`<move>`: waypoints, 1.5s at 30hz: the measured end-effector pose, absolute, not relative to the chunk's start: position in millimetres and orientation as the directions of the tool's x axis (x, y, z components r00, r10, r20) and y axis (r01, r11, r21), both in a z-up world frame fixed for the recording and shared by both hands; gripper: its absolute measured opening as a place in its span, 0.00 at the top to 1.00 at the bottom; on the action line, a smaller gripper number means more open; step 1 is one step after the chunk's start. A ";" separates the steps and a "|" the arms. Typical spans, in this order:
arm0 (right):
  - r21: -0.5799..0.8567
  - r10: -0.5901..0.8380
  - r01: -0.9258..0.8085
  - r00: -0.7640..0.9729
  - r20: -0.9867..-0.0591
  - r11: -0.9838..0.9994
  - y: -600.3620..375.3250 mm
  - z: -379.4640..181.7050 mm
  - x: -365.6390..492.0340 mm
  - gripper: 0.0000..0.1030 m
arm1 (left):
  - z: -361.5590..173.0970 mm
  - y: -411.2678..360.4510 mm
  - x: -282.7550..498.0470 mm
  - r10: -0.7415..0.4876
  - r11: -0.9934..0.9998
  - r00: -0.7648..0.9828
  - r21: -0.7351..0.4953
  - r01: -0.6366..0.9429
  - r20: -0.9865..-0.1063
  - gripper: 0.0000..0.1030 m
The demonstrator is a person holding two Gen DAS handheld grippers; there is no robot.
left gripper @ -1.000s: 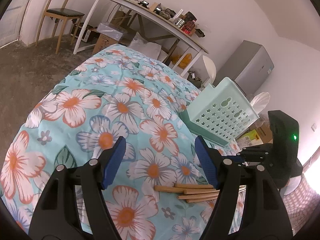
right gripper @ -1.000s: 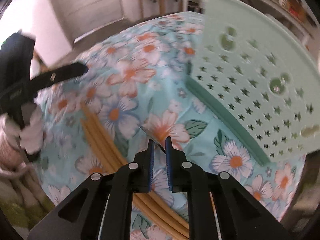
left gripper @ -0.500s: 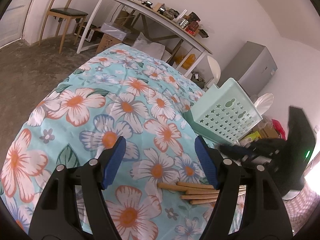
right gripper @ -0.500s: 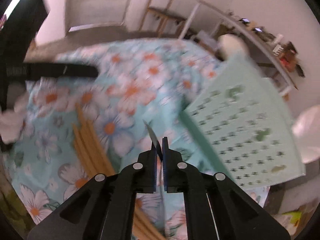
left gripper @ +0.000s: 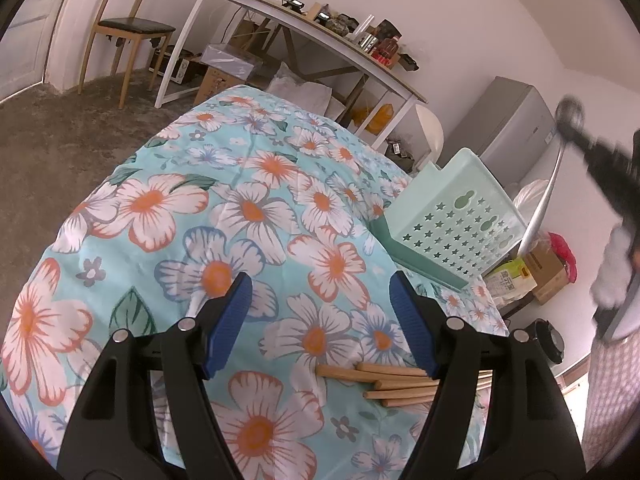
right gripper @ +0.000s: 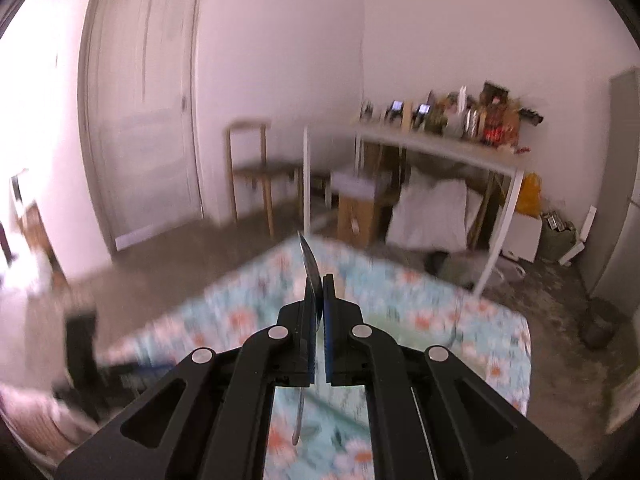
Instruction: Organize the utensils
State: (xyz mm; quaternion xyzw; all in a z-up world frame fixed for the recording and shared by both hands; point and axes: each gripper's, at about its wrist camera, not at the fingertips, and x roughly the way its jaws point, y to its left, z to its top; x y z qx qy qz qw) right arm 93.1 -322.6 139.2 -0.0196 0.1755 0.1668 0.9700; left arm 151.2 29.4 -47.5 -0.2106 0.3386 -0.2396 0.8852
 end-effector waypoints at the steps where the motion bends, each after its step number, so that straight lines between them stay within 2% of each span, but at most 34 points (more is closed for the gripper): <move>1: 0.025 0.311 -0.320 0.897 -0.315 0.947 -324.4 146.3 95.6 0.97 | -47.6 29.7 151.3 -0.568 0.796 0.655 -0.535 0.283 -0.498 0.34; 6: 0.076 0.306 -0.297 0.927 -0.218 0.952 -327.8 159.8 117.3 0.97 | -47.6 29.8 150.9 -0.568 0.796 0.657 -0.533 0.285 -0.496 0.34; 10: 0.083 0.288 -0.277 0.937 -0.199 0.957 -324.4 151.2 140.2 0.97 | -48.0 28.9 150.7 -0.567 0.797 0.657 -0.534 0.284 -0.497 0.34; 12: 0.068 0.277 -0.269 0.936 -0.219 0.961 -320.9 140.5 151.1 0.97 | -48.4 29.4 150.9 -0.568 0.795 0.657 -0.538 0.281 -0.496 0.34; 16: 0.044 0.262 -0.263 0.903 -0.341 0.964 -313.0 100.1 172.1 0.96 | -50.0 30.7 151.3 -0.568 0.792 0.657 -0.545 0.274 -0.495 0.34; 19: 0.059 0.257 -0.255 0.880 -0.399 0.965 -316.4 80.9 173.9 0.95 | -50.0 32.1 151.8 -0.568 0.792 0.656 -0.547 0.271 -0.497 0.34; 22: 0.069 0.250 -0.242 0.889 -0.384 0.968 -325.2 78.6 159.5 0.83 | -50.2 31.0 152.2 -0.566 0.794 0.656 -0.544 0.271 -0.499 0.34; 24: 0.112 0.267 -0.243 0.898 -0.351 0.963 -336.1 84.1 142.7 0.65 | -50.3 30.4 153.9 -0.560 0.800 0.656 -0.538 0.267 -0.506 0.34; 28: 0.178 0.271 -0.224 0.909 -0.317 0.958 -359.5 91.2 109.1 0.60 | -49.5 28.4 155.0 -0.544 0.812 0.662 -0.523 0.259 -0.516 0.34; 31: 0.224 0.266 -0.202 0.914 -0.307 0.953 -375.6 89.6 77.3 0.49 | -47.8 28.3 153.3 -0.523 0.825 0.673 -0.509 0.246 -0.523 0.34; 33: 0.245 0.257 -0.183 0.913 -0.315 0.952 -383.6 83.6 60.2 0.36 | -44.7 27.9 150.8 -0.511 0.834 0.679 -0.496 0.242 -0.527 0.34; 38: 0.296 0.197 -0.069 0.884 -0.425 0.953 -400.9 42.0 16.5 0.15 | -30.8 17.9 133.8 -0.505 0.852 0.683 -0.429 0.299 -0.528 0.34; 41: 0.366 0.201 0.007 0.826 -0.527 0.931 -412.8 1.7 -3.7 0.13 | -24.9 8.1 118.9 -0.518 0.853 0.668 -0.386 0.352 -0.535 0.34; 45: 0.462 0.253 0.063 0.767 -0.590 0.885 -424.8 -41.4 -28.7 0.13 | -23.8 -8.1 98.1 -0.539 0.842 0.633 -0.350 0.409 -0.556 0.34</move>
